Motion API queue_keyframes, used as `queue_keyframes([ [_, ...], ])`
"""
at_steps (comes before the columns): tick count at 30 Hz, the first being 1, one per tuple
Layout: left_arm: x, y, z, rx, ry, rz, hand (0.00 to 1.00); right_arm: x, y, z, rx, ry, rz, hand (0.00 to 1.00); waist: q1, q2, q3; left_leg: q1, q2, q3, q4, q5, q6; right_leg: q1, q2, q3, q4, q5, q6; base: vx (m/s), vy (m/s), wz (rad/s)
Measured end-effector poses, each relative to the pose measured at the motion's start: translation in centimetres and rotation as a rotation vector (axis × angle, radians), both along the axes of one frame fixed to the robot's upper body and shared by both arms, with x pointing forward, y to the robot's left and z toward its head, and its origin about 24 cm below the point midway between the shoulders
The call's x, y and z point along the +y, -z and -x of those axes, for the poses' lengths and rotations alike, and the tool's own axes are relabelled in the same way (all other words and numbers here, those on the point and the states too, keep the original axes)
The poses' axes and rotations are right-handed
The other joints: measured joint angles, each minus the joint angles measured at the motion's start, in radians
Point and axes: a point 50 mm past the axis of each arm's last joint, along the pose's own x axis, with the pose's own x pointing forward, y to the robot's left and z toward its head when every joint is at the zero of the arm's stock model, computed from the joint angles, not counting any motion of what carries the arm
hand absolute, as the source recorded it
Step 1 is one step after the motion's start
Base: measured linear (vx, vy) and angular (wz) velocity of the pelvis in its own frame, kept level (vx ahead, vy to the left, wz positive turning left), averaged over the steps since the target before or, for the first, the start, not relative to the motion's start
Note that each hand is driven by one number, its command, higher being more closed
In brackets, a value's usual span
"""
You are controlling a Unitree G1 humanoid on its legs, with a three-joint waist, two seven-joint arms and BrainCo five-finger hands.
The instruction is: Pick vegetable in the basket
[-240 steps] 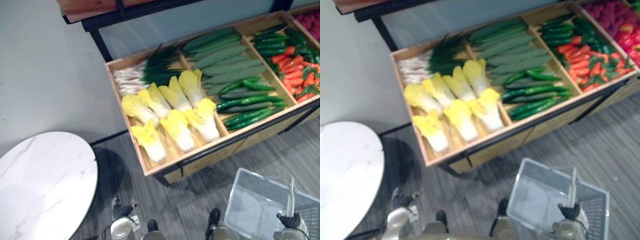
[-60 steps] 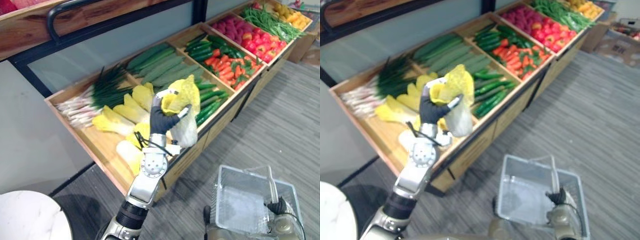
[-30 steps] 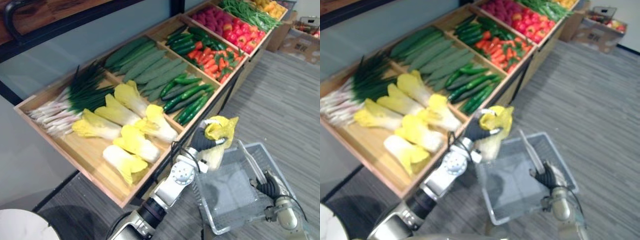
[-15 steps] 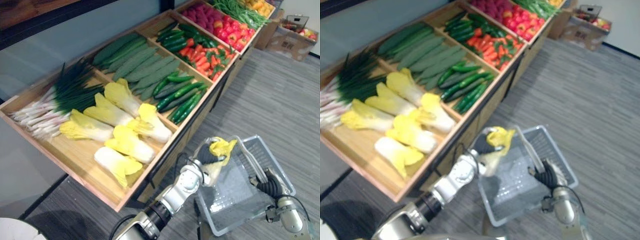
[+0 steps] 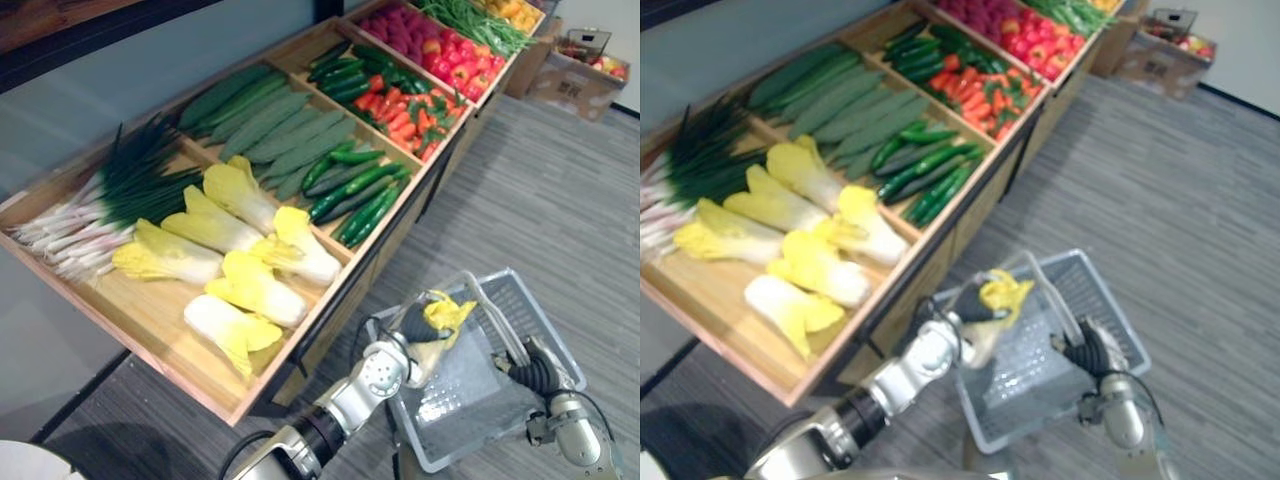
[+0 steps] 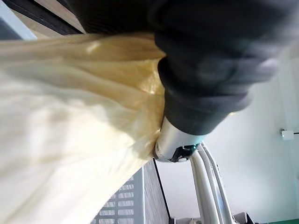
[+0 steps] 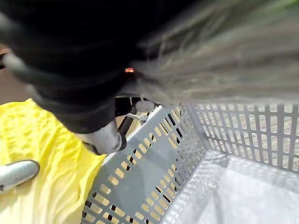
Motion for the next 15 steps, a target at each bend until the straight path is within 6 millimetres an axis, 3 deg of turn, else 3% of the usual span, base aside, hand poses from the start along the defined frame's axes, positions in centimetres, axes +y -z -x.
queue_keyframes([
  [15,-1.5,0.7,1.2,0.039,0.097,-0.025,0.0,0.3,0.3,-0.1,-0.009,0.024,-0.022,1.0,-0.001,-0.005,0.002,0.0,-0.001,0.0,0.0,0.0,0.0,-0.001,0.0,0.001,0.001,0.0,0.0,0.0,0.0,0.0],
])
